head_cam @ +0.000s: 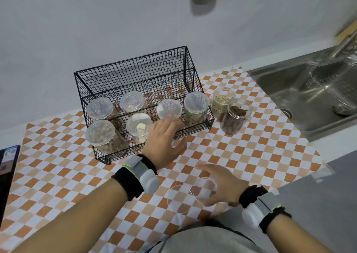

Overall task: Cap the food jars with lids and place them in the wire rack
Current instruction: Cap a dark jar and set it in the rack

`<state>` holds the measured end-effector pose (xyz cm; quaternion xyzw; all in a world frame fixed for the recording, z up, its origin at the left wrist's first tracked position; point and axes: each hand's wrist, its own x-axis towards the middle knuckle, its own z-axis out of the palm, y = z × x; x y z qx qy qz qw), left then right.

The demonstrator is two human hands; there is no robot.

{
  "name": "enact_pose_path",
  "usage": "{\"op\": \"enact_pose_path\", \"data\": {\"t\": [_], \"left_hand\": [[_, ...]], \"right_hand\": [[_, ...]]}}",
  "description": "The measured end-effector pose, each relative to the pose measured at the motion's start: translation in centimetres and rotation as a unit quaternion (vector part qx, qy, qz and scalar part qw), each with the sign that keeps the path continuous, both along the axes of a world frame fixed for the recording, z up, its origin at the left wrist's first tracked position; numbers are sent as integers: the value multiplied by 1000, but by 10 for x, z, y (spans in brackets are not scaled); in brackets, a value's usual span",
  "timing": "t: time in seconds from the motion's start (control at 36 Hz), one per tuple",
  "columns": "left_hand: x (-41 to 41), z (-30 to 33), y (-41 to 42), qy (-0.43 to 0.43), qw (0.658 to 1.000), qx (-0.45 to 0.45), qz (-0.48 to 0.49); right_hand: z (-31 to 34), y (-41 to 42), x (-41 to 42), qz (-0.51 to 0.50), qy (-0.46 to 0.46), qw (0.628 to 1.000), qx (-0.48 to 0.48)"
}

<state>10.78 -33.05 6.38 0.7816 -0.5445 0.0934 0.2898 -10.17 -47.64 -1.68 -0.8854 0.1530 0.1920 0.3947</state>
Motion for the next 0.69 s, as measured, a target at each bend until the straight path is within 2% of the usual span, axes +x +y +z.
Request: {"op": "enact_pose_path", "data": {"t": [0.17,0.31,0.53,0.69], "left_hand": [[-9,-1,-3,29,999,11,10],[-14,-5,-12,42,999,7,-6],[-30,-9,-35,91,995,40,-19],[-46,-3,-67,199,976,85,-15]], "right_hand": [[-8,12,-4,69,-23,994,-87],[-16,9,-7,77,-30,988,-131],[-13,-9,-11,13,-50,995,-86],[-11,-36,-26,-70,-52,995,-46]]}}
